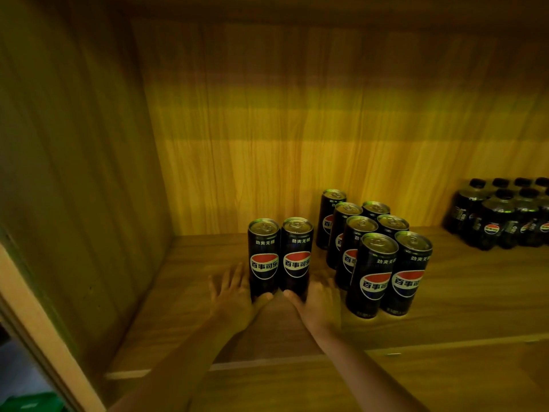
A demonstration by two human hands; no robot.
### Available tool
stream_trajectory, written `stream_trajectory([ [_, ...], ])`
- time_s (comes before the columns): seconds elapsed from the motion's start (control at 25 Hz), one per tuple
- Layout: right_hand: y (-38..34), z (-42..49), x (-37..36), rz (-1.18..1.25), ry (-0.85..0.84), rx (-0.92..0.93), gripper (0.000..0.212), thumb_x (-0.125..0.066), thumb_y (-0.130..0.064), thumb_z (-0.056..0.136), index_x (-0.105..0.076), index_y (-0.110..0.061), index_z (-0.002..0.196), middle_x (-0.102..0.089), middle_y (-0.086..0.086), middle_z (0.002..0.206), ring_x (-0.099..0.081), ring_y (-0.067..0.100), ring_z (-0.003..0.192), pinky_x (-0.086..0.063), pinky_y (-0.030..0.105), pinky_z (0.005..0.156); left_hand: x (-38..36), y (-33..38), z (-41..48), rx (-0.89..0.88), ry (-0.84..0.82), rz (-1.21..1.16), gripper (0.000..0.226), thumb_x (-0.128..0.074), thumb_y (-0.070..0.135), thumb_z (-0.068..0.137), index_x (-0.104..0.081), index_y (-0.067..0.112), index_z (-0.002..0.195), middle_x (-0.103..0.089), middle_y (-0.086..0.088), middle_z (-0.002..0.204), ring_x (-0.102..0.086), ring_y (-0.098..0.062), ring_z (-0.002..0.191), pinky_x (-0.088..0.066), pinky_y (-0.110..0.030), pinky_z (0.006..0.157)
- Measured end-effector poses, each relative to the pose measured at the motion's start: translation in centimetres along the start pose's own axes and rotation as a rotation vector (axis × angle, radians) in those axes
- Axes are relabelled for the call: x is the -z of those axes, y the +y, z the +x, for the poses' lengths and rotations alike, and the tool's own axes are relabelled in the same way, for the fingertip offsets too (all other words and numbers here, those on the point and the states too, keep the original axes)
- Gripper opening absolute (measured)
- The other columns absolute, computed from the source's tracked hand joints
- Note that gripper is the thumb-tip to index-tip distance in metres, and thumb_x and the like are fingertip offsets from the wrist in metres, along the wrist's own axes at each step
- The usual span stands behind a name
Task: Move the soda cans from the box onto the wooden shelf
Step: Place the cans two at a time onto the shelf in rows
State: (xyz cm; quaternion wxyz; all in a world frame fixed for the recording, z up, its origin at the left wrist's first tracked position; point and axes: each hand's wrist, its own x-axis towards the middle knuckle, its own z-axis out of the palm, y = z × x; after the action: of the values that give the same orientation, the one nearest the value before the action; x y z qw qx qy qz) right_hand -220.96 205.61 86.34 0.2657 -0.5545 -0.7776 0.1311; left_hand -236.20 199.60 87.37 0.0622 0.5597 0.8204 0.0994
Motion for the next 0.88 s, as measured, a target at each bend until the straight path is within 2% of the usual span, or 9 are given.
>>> stream_trajectory([
  [0.28,0.0,0.1,-0.2,0.024,-0.032,-0.024,0.058,-0.057,-0.059,0.075,-0.057,-0.014,0.112,-0.063,0.010,0.121,-0.045,0.030,0.126,-0.037,0.044,0.105,0.1,-0.2,0.0,-0.010,-0.028,0.015,0.091,-0.025,0.074,0.079,0.004,0.021,0.147,0.006,-0.005,0.158,0.008,-0.025,0.145,0.008,-0.058,0.113],
  [0.44,-0.1,-0.8,0.8,0.138,0.003,-0.018,0.074,-0.062,-0.060,0.069,-0.045,-0.017,0.127,-0.053,0.006,0.134,-0.042,0.028,0.129,-0.033,0.042,0.108,1.2,-0.7,-1.9,0.013,-0.048,0.056,0.100,-0.030,0.076,0.076,0.005,0.015,0.147,0.009,-0.007,0.157,0.009,-0.024,0.145,0.010,-0.054,0.113],
  [0.52,-0.1,-1.9,1.6,0.138,0.020,0.019,0.073,-0.061,-0.055,0.074,-0.038,-0.017,0.133,-0.045,0.004,0.142,-0.039,0.025,0.131,-0.032,0.038,0.108,1.8,-1.1,-3.5,0.002,-0.023,0.038,0.097,-0.033,0.072,0.078,0.005,0.014,0.147,0.008,-0.007,0.157,0.008,-0.023,0.145,0.008,-0.052,0.114],
  [0.6,-0.2,-3.6,2.5,0.099,0.013,0.039,0.067,-0.058,-0.047,0.080,-0.036,-0.015,0.135,-0.039,0.005,0.146,-0.033,0.024,0.135,-0.029,0.036,0.111,2.4,-1.5,-5.1,-0.028,0.017,0.016,0.093,-0.035,0.068,0.081,0.005,0.015,0.147,0.005,-0.007,0.158,0.005,-0.023,0.145,0.006,-0.050,0.115],
  [0.72,-0.7,-6.0,4.2,-0.006,0.030,0.112,0.064,-0.058,-0.038,0.083,-0.035,-0.014,0.137,-0.034,0.005,0.148,-0.028,0.023,0.138,-0.030,0.040,0.112,3.6,-2.0,-7.4,-0.074,0.089,0.037,0.089,-0.035,0.065,0.083,0.004,0.016,0.147,0.001,-0.007,0.158,0.002,-0.024,0.145,0.005,-0.046,0.115],
  [0.88,-3.2,-8.7,7.3,-0.172,0.031,0.302,0.065,-0.055,-0.038,0.084,-0.032,-0.012,0.139,-0.031,0.007,0.150,-0.026,0.025,0.139,-0.024,0.042,0.115,5.3,-2.2,-10.8,-0.106,0.134,0.135,0.088,-0.032,0.066,0.083,0.001,0.014,0.147,-0.003,-0.007,0.158,-0.002,-0.023,0.145,0.002,-0.042,0.117],
])
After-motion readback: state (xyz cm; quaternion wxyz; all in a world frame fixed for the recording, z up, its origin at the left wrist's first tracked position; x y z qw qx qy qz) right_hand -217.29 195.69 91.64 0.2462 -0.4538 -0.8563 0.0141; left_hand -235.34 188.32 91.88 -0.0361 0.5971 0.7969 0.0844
